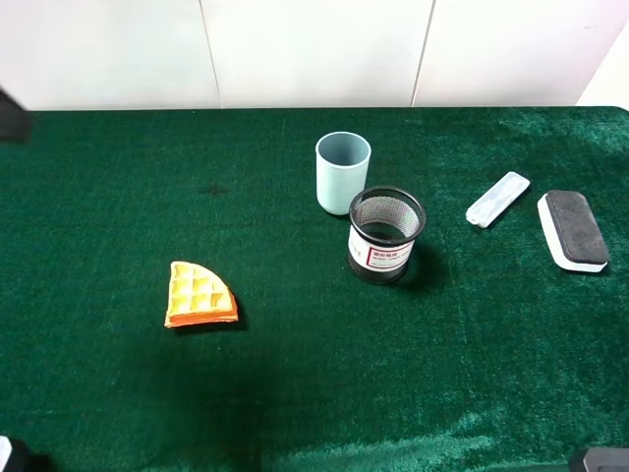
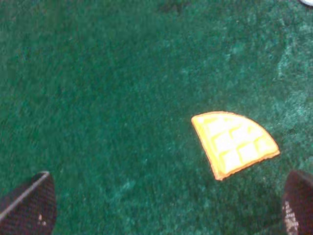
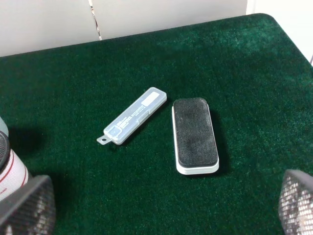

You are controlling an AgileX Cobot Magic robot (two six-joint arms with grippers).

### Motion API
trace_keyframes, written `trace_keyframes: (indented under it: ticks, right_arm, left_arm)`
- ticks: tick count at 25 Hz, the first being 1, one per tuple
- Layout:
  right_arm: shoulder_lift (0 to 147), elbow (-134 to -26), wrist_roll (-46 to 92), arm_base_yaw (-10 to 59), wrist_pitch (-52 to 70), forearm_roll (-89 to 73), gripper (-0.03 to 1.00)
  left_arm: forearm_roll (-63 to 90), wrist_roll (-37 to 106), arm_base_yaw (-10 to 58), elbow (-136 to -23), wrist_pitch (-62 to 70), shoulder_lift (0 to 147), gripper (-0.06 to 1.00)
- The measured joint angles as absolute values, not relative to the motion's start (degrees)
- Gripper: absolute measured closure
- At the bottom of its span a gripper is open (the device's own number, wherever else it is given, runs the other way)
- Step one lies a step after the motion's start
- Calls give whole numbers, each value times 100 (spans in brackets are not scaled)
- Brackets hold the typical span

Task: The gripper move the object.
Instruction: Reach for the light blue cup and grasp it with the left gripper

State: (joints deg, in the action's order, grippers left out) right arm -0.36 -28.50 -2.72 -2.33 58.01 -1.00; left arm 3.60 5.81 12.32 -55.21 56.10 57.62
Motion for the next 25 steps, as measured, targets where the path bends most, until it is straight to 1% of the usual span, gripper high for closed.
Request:
trace_keyframes:
  ticks: [15, 25]
  right_arm:
    - [-36, -2850, -272, -233, 5807, -100, 27]
    - [-36, -2850, -272, -233, 5807, -100, 27]
  left_arm:
    - [282, 157, 2578, -6295, 4838, 7525, 2]
    - [-354, -429, 3330, -7436, 4667, 8934, 2]
